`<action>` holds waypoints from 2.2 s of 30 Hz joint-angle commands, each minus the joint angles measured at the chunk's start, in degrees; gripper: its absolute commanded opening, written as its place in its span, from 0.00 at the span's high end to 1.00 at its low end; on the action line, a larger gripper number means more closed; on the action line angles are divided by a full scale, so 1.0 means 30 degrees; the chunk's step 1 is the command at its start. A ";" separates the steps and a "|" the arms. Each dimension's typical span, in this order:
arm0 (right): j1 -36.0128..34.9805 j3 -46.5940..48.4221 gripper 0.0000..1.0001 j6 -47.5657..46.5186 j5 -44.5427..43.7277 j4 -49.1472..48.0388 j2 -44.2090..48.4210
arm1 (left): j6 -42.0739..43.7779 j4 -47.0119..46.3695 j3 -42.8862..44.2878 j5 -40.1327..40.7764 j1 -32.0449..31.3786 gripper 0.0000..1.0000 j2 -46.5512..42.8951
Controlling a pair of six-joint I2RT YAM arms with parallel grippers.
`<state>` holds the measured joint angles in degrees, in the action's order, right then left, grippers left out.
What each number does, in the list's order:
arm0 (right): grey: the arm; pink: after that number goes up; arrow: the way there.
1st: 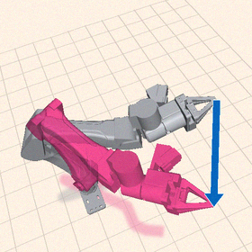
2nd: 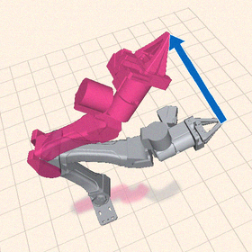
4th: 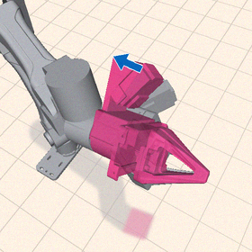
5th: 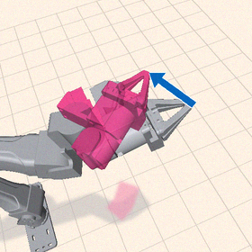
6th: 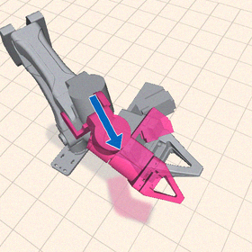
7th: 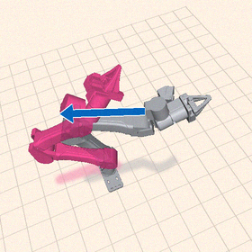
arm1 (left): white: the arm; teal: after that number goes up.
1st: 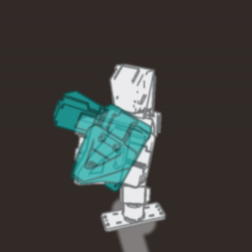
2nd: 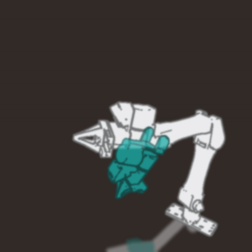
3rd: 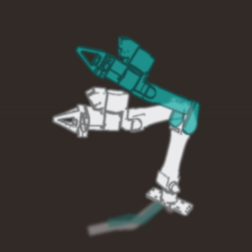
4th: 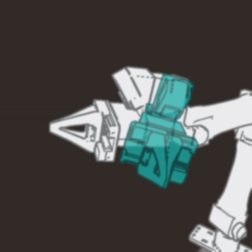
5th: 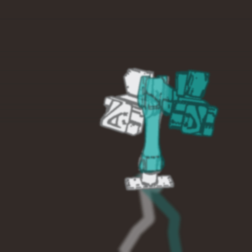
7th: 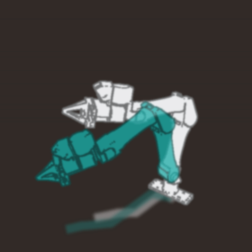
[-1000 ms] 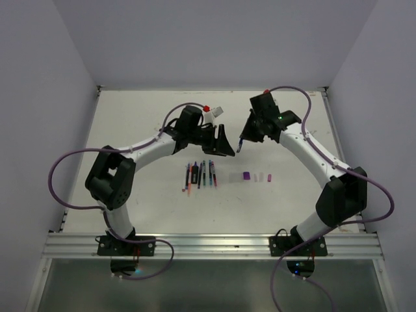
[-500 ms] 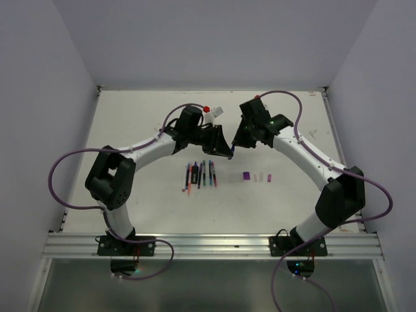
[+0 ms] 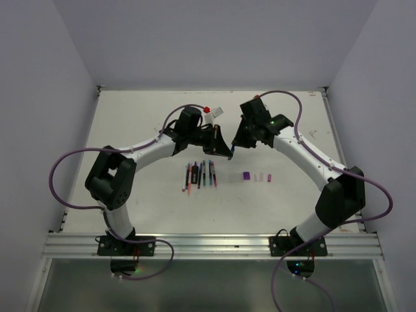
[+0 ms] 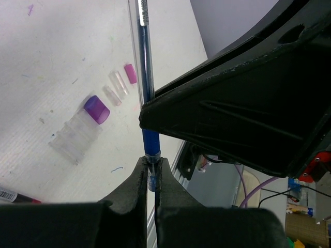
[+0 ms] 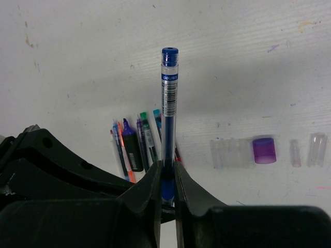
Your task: Open the pen caps
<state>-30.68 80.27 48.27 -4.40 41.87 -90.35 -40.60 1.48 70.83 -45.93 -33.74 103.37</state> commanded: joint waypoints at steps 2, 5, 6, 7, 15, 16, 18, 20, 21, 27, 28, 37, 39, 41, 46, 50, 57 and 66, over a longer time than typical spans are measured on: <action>-0.0116 -0.0593 0.85 -0.0475 0.1319 -0.1474 0.0115 | -0.1055 -0.2129 -0.0697 -0.1768 0.0082 1.00 -0.1058; -0.0087 -0.0916 1.00 -0.0679 0.1960 -0.2059 0.0027 | -0.2283 -0.4553 -0.1692 -0.2616 0.0374 1.00 -0.1351; -0.0087 -0.1004 1.00 -0.0709 0.2082 -0.2351 -0.0031 | -0.2896 -0.5115 -0.1927 -0.2880 0.0463 1.00 -0.1439; -0.0087 -0.1063 1.00 -0.0767 0.2315 -0.2557 -0.0060 | -0.3192 -0.5701 -0.2451 -0.3463 0.0580 1.00 -0.1527; 0.0001 -0.3725 1.00 -0.1148 0.4865 -0.9322 0.1461 | -0.9128 -1.6593 -0.5354 -0.6630 0.1196 1.00 -0.2464; 0.0117 -0.3758 1.00 -0.1149 0.5041 -0.9646 0.1579 | -0.9752 -1.7591 -0.5560 -0.7155 0.1226 1.00 -0.2436; 0.0497 -0.4049 1.00 -0.0946 0.5654 -1.0758 0.1755 | -1.1882 -2.0637 -0.6262 -0.7656 0.1255 1.00 -0.2319; 0.1258 -0.4489 1.00 -0.0418 0.6736 -1.2420 0.1785 | -1.3616 -2.4575 -0.6906 -0.8155 0.1284 1.00 -0.2056; 0.1522 -0.4636 1.00 -0.0301 0.6973 -1.2693 0.1785 | -1.5626 -2.6082 -0.7693 -0.8243 0.1313 1.00 -0.1997; 0.2870 -0.4229 1.00 -0.0240 0.8324 -1.3867 0.1522 | -2.0129 -3.2892 -0.9835 -0.8215 0.1811 1.00 -0.1089; 0.2959 -0.4082 1.00 -0.0299 0.8295 -1.3636 0.1521 | -2.0042 -3.2778 -0.9985 -0.8186 0.1986 1.00 -0.1117; 0.2639 -0.1301 1.00 -0.2991 0.7358 -0.7870 -0.0231 | 0.1681 0.0048 -0.5051 -0.1840 0.3216 1.00 -0.5481; 0.1998 -0.0246 1.00 -0.3927 0.6804 -0.5467 -0.0732 | 0.3599 0.1992 -0.4596 0.1025 0.3451 1.00 -0.6270; 0.1585 -0.0358 1.00 -0.4020 0.6712 -0.4904 -0.0938 | 0.3457 0.2992 -0.5031 0.2705 0.4298 1.00 -0.7409; 0.0033 -0.0683 1.00 -0.3142 0.6857 -0.4904 -0.1815 | 0.3892 0.6031 -0.5066 0.7452 0.6352 1.00 -0.8734; -0.1549 0.0368 1.00 -0.2761 0.7472 -0.4991 -0.3543 | 0.4714 0.8087 -0.4509 1.0996 0.6499 1.00 -0.9145; -0.4009 0.2508 1.00 -0.1240 0.7972 -0.5664 -0.6707 | 0.4862 1.0229 -0.3365 1.5716 0.7143 1.00 -0.9086; -0.5448 0.4796 1.00 0.0897 0.6713 -0.4845 -0.9494 | 0.4803 1.0407 -0.3980 1.5986 0.7290 1.00 -0.9642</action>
<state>-46.54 92.14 47.00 17.37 26.02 -118.39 -27.35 31.88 58.39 -0.05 -12.32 76.64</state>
